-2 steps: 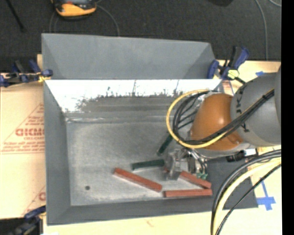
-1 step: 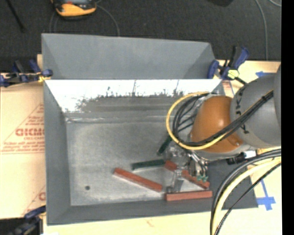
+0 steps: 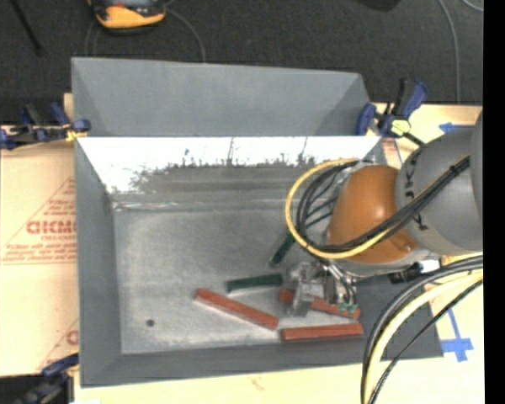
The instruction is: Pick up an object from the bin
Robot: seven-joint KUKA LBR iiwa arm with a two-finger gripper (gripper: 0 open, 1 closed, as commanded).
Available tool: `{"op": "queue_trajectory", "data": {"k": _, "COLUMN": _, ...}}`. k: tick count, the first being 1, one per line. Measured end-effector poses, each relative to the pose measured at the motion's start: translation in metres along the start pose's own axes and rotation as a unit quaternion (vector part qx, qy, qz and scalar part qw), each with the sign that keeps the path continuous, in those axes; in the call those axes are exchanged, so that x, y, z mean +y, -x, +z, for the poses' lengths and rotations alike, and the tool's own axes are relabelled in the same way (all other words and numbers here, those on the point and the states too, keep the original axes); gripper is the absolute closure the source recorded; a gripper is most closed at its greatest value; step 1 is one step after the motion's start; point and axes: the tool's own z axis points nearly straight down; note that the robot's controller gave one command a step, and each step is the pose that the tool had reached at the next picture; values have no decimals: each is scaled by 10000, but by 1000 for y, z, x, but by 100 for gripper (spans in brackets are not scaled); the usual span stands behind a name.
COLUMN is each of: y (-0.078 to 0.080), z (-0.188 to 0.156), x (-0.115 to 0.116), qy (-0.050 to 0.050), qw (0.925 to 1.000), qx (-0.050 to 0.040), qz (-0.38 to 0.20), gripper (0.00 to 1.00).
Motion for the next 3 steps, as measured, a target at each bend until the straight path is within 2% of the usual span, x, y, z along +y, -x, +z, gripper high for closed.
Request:
{"op": "queue_trajectory", "data": {"k": 1, "y": 0, "z": 0, "x": 0, "qy": 0, "qw": 10000, "qx": 0, "qz": -3, "gripper": 100}}
{"op": "queue_trajectory", "data": {"k": 2, "y": -10, "z": -186, "x": 11, "qy": 7, "qw": 9999, "qx": -24, "qz": 166, "gripper": 100}}
{"op": "queue_trajectory", "data": {"k": 3, "y": -11, "z": -183, "x": 10, "qy": 1, "qw": 9999, "qx": 11, "qz": 160, "gripper": 0}}
